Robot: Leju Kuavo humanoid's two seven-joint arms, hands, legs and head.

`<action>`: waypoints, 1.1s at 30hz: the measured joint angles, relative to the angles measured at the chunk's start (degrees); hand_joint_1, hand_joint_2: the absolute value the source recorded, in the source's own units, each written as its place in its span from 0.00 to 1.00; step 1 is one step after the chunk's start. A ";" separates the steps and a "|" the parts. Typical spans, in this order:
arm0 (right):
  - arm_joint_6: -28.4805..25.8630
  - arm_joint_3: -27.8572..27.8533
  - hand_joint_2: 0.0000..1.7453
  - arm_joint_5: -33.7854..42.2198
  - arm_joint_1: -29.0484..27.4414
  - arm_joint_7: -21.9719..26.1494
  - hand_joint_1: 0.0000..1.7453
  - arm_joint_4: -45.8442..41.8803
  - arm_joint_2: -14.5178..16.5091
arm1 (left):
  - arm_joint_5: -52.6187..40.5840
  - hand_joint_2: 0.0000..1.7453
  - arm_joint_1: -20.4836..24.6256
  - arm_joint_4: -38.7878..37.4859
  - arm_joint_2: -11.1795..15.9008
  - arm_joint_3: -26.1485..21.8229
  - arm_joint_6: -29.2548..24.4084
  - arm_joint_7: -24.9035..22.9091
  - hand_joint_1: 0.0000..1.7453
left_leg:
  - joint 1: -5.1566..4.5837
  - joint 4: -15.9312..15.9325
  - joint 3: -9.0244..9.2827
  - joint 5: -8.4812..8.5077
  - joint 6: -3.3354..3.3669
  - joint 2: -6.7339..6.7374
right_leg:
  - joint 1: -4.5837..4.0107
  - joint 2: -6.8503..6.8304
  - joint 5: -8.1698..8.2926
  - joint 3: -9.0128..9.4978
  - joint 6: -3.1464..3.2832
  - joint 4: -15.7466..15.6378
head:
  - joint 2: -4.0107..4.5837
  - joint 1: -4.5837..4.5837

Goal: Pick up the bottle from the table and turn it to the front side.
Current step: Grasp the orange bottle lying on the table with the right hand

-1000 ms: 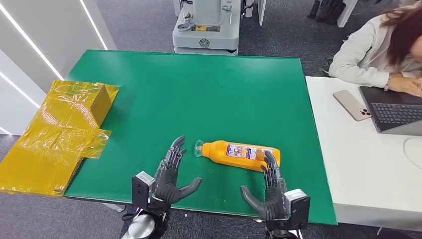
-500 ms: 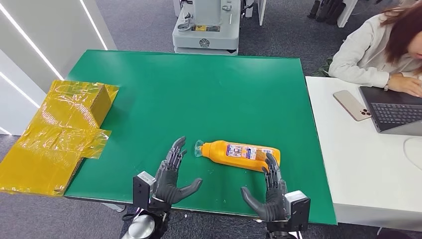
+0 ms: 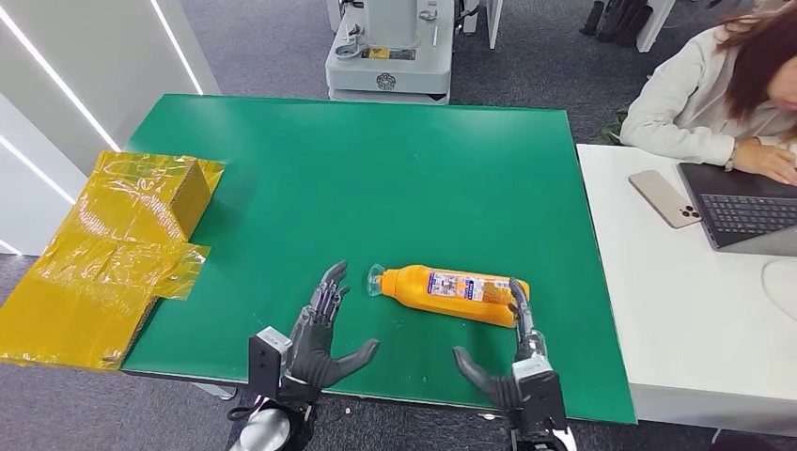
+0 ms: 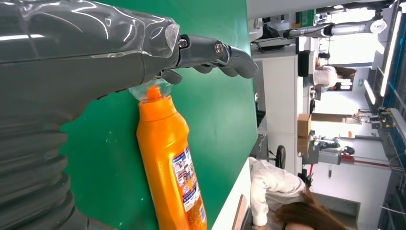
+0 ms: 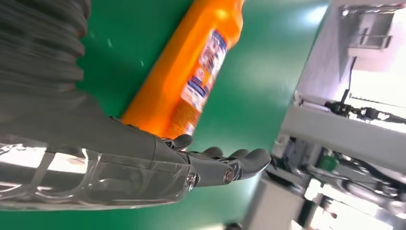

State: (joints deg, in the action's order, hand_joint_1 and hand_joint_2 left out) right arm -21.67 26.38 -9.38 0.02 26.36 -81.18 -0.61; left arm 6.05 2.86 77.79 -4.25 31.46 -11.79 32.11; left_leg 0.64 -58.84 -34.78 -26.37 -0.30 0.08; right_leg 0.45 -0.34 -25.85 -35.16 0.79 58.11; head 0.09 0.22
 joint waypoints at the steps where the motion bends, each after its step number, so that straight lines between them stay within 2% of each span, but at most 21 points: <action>1: -1.27 -0.04 1.00 -3.35 0.95 -1.09 0.00 0.42 -0.24 | -0.01 1.00 -0.03 0.00 -0.01 0.12 0.14 0.00 0.00 | 0.00 0.00 0.00 0.00 0.00 0.00 | 0.00 0.00 0.00 0.00 0.00 0.00 | 0.00 0.00; 6: -4.03 -0.20 1.00 -17.85 6.37 -6.49 0.00 3.87 -1.81 | -0.01 1.00 -0.01 0.00 -0.03 1.21 1.47 -0.14 0.00 | 0.00 -0.03 0.02 0.01 0.00 0.00 | 0.00 0.00 0.01 0.01 0.01 0.00 | -0.01 0.00; 12: 0.13 1.48 1.00 -29.14 14.28 -13.67 0.00 11.14 -3.83 | 0.34 1.00 1.15 -0.46 -0.03 2.32 3.55 -0.31 0.00 | 0.00 -0.04 0.02 0.01 0.00 0.01 | 0.00 0.02 0.03 0.01 0.02 0.01 | 0.00 0.00; 14: 2.63 3.66 1.00 -35.85 17.71 -16.42 0.00 14.41 -4.25 | 0.74 1.00 1.95 -0.97 -0.03 2.69 4.38 -0.36 0.00 | 0.01 -0.03 0.03 0.02 -0.01 0.02 | 0.00 0.05 0.03 0.01 0.03 0.02 | 0.00 0.00; 17: 11.99 8.53 1.00 -42.93 23.15 -19.36 0.00 19.01 -4.50 | 1.15 1.00 3.26 -1.92 -0.08 3.26 5.87 -0.60 0.00 | 0.01 -0.04 0.06 0.03 -0.02 0.05 | -0.01 0.09 0.04 0.01 0.04 0.03 | 0.00 -0.01; 20: 20.15 13.04 1.00 -44.51 27.55 -21.22 0.00 22.18 -4.36 | 1.18 1.00 4.05 -2.58 -0.13 3.82 6.83 -1.37 0.00 | 0.01 -0.03 0.04 0.05 -0.02 0.02 | -0.01 0.06 0.04 0.01 0.05 0.06 | 0.00 -0.01; 22: 23.08 15.53 1.00 -44.90 30.37 -21.56 0.00 24.00 -4.03 | 1.23 1.00 4.55 -3.03 -0.21 4.07 6.96 -2.03 0.00 | 0.01 -0.03 0.04 0.05 -0.02 0.04 | -0.01 0.09 0.04 0.00 0.05 0.08 | 0.00 -0.01; 26: 24.38 19.65 1.00 -45.26 35.41 -21.48 0.00 27.32 -2.76 | 1.40 1.00 5.73 -3.92 -0.51 4.28 6.61 -2.69 0.00 | 0.01 -0.04 0.06 0.05 -0.02 0.05 | -0.01 0.10 0.03 0.00 0.04 0.07 | 0.00 0.00; 30: 24.63 21.72 1.00 -45.19 37.88 -21.09 0.00 29.51 -2.03 | 1.62 1.00 6.21 -4.56 -0.60 4.31 6.26 -2.72 0.00 | 0.01 -0.04 0.03 0.04 -0.02 0.01 | -0.01 0.07 0.03 0.01 0.04 0.07 | -0.01 0.01; 33: 27.05 24.02 1.00 -44.38 40.50 -19.58 0.00 32.00 -1.11 | 2.11 1.00 6.49 -5.07 -0.61 4.32 5.46 -2.76 0.00 | 0.00 -0.04 0.03 0.04 -0.02 0.10 | -0.01 0.15 0.03 -0.01 0.04 0.07 | -0.01 0.01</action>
State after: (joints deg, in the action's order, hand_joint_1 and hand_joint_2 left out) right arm 5.37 50.39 -53.76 40.51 6.77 -49.19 -1.72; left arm 8.16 9.36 72.72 -4.86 35.78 -6.33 29.35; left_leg 0.65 -58.87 -34.75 -26.33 -0.32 0.18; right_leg 0.44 -0.19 -25.82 -35.17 0.84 58.19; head 0.08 0.22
